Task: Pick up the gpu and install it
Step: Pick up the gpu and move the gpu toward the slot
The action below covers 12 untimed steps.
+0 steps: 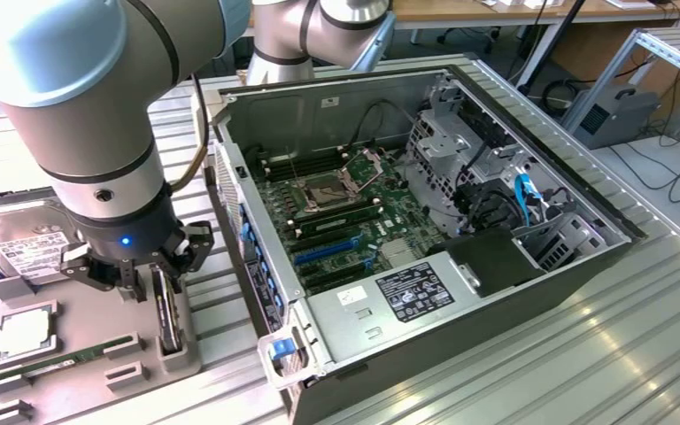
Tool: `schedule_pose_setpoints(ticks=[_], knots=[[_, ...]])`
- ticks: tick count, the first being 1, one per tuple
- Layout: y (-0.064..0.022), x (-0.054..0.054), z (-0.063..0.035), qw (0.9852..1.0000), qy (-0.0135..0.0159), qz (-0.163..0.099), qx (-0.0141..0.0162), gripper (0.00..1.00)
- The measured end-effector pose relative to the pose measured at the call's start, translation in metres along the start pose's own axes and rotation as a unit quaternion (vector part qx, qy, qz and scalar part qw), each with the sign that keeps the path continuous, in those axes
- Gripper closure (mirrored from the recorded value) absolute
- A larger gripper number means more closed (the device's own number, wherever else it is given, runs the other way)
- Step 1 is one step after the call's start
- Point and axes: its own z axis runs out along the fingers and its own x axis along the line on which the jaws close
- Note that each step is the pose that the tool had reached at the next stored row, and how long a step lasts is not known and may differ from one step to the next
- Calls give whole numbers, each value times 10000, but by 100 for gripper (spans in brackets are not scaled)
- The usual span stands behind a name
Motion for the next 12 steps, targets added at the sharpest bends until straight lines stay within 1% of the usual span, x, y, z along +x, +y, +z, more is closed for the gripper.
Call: schedule_pose_setpoints(ticks=[10,11,12], knots=[[0,0,0,10000,0,0,0,56],[0,0,0,10000,0,0,0,58],[0,0,0,10000,0,0,0,64]])
